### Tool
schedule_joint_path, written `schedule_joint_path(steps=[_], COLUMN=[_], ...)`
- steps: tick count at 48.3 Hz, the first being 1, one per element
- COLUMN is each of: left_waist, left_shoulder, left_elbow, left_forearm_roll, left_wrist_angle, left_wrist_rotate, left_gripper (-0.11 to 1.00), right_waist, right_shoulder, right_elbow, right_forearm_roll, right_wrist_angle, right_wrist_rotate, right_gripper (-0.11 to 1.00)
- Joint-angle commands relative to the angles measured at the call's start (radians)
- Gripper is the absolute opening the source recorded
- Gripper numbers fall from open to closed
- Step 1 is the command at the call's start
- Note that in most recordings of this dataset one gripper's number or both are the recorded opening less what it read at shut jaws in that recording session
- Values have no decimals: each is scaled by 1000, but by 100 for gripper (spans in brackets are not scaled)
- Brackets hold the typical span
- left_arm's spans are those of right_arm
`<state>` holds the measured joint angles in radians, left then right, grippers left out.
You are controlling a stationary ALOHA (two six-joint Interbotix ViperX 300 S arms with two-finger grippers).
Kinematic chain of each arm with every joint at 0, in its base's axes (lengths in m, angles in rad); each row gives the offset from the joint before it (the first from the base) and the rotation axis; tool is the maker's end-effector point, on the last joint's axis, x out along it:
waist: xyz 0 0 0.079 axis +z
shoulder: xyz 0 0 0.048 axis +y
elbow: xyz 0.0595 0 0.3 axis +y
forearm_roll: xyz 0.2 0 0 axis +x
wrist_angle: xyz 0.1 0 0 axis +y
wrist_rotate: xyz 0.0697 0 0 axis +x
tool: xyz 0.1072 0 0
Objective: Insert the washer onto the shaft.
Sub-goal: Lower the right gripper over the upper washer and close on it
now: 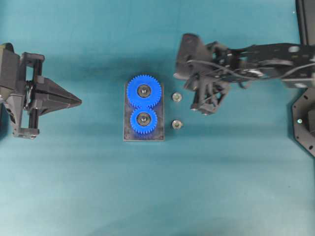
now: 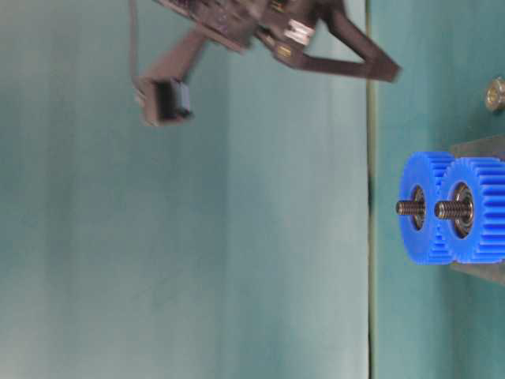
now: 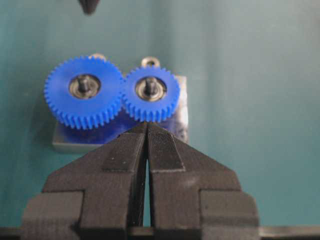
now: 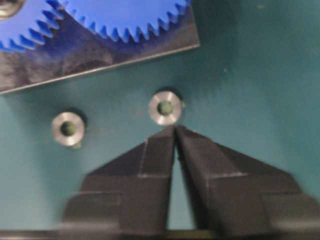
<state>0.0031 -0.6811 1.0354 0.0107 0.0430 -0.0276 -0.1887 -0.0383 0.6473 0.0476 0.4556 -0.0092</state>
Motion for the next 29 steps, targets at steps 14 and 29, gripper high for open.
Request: schedule_joint_path(steps=[14,29], left_waist=[2,2], left_shoulder=[25,35], left_elbow=[-34,-35], left_forearm_roll=[3,2], left_wrist_angle=[-5,-8], left_wrist_rotate=[-2,-2], left_gripper=[-1,-1], right_waist=[11,12], right_shoulder=[130,202], right_elbow=[-94,-101], right_forearm_roll=[-2,-5], right_wrist_angle=[6,8], right_wrist_rotate=[-29,-29], right_gripper=[91,85])
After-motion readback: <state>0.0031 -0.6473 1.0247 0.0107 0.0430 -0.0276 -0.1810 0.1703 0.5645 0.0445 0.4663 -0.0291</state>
